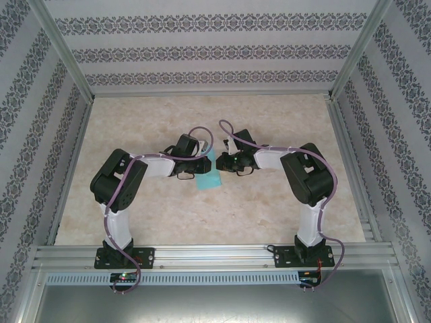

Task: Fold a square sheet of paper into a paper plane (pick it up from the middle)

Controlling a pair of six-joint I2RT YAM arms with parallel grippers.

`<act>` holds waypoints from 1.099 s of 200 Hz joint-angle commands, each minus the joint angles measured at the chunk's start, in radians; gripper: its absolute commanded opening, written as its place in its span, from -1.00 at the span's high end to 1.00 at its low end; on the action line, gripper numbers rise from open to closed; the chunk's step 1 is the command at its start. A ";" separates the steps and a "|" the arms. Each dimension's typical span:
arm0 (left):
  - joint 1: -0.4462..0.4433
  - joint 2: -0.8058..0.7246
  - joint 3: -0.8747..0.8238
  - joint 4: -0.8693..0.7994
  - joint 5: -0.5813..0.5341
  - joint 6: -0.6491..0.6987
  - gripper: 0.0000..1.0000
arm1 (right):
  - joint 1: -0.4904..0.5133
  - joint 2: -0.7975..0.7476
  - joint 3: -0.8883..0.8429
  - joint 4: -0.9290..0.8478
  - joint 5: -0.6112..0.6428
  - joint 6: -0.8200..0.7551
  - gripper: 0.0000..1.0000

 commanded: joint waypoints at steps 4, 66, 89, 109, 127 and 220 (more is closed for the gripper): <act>0.013 0.056 -0.070 -0.034 -0.043 0.030 0.68 | 0.005 -0.084 -0.043 0.022 0.035 0.003 0.69; 0.013 0.056 -0.106 -0.032 -0.064 0.050 0.68 | 0.064 -0.178 -0.129 0.086 -0.049 0.090 0.80; 0.013 0.056 -0.107 -0.032 -0.059 0.048 0.68 | 0.081 -0.157 -0.129 0.085 -0.051 0.092 0.82; 0.013 0.051 -0.109 -0.032 -0.060 0.050 0.69 | 0.083 -0.126 -0.128 0.088 -0.060 0.091 0.84; 0.013 0.045 -0.114 -0.033 -0.064 0.053 0.68 | 0.084 -0.102 -0.128 0.085 -0.063 0.085 0.86; 0.015 0.049 -0.104 -0.053 -0.067 0.069 0.68 | 0.084 -0.053 -0.158 0.076 -0.063 0.054 0.87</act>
